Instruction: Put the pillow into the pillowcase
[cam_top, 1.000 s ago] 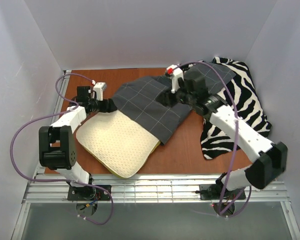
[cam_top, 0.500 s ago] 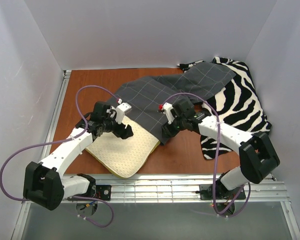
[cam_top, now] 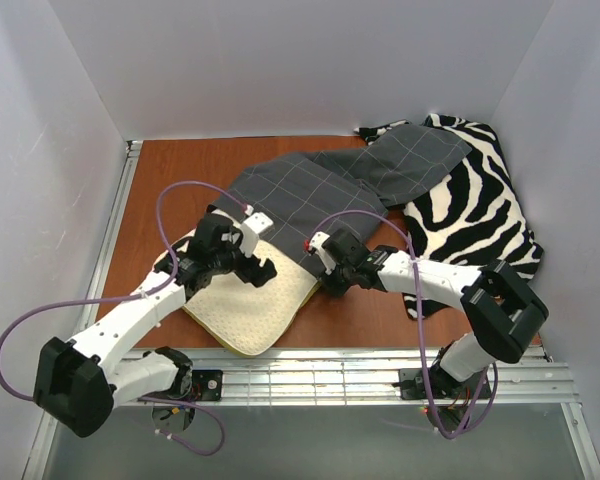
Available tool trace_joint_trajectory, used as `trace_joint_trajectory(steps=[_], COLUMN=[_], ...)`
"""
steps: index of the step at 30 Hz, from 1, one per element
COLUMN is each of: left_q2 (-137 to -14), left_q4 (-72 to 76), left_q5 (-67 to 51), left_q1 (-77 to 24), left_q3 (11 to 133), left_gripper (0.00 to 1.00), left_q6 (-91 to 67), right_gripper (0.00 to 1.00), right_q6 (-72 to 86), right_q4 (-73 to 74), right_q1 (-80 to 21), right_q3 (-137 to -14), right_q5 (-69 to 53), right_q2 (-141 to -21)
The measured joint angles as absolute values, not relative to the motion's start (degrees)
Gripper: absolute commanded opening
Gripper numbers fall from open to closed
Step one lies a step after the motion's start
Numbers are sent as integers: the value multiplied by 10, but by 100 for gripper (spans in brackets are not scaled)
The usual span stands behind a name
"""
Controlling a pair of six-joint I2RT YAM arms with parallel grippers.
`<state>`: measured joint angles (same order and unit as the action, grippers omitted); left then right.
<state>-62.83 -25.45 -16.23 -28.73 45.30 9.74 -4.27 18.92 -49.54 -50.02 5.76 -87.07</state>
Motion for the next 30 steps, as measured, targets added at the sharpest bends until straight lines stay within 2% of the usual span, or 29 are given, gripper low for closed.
trace_joint_trajectory(steps=[2, 6, 10, 14, 18, 20, 21, 23, 24, 29, 30], left_q2=[-615, -594, -596, -630, -724, -775, -794, -802, -799, -753, -743], left_q4=[-252, -252, -238, -209, -172, -159, -152, -148, -149, -164, -166], left_q5=[-141, -95, -48, 12, 74, 91, 97, 103, 101, 10, -8], left_q1=[-328, -431, -520, -558, -573, -575, -575, -568, -561, -450, -432], left_q3=[431, 391, 369, 363, 362, 365, 369, 377, 382, 413, 420], left_gripper=[98, 98, 98, 98, 98, 86, 56, 15, 0, 0, 0], left_q6=[110, 131, 133, 117, 104, 94, 88, 78, 73, 33, 28], right_gripper=[3, 1, 1, 1, 1, 1, 1, 1, 1, 1, 8], right_q6=[-36, -26, -11, 12, 27, 31, 34, 39, 41, 41, 40], right_q4=[187, 176, 162, 145, 137, 130, 129, 128, 127, 119, 118], right_q1=[-494, -486, -468, -454, -447, -440, -436, -427, -422, -408, -408], right_q3=[-500, -500, -500, -500, -500, -500, -500, -499, -498, -497, -498], right_q5=[76, 60, -13, -90, -148, -176, -189, -214, -223, -254, -255], right_q2=[-883, -880, -851, -823, -821, -821, -820, -815, -809, -777, -775])
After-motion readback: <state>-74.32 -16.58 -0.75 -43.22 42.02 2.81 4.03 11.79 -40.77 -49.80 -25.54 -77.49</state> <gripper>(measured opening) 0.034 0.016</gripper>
